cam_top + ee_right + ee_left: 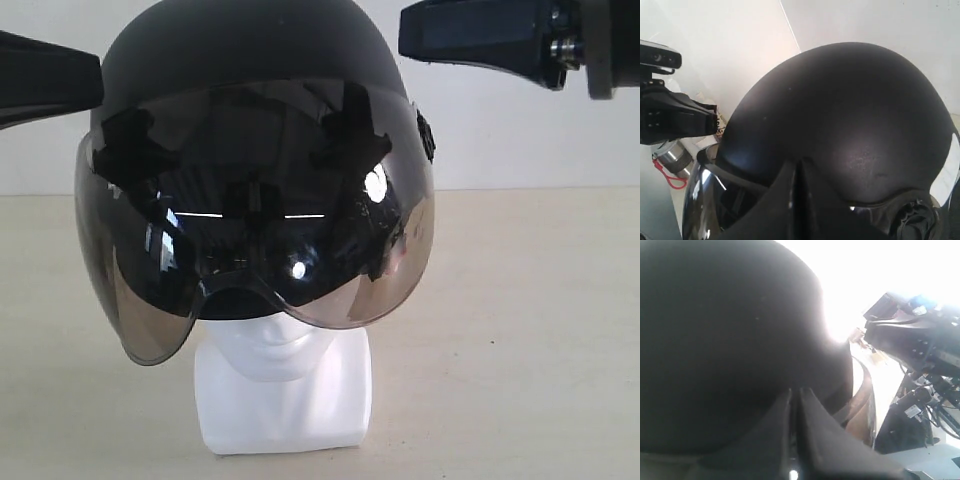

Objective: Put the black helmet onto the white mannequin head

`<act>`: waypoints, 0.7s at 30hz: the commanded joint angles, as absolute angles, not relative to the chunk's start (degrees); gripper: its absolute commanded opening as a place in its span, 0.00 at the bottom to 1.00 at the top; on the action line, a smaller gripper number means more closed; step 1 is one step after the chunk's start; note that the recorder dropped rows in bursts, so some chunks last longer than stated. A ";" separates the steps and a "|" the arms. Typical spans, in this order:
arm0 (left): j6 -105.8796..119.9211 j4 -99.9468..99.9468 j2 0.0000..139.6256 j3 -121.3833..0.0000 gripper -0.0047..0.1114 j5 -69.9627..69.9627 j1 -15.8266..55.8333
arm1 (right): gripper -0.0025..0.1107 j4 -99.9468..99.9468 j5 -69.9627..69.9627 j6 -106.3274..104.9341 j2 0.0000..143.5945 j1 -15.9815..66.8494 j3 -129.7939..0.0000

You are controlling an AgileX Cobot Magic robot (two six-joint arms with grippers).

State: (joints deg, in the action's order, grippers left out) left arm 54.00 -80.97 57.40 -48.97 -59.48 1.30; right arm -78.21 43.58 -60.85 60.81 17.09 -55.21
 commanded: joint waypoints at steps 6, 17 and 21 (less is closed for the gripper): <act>54.65 -81.20 56.37 -48.70 0.08 -61.17 1.42 | 0.02 -77.43 41.93 -62.09 62.69 22.71 -55.51; 53.59 -78.20 56.37 -48.56 0.08 -62.61 1.42 | 0.02 -73.51 39.16 -58.72 63.96 25.89 -55.51; 53.59 -78.20 56.37 -48.56 0.08 -63.24 1.42 | 0.02 -72.62 40.26 -57.19 64.19 25.89 -55.30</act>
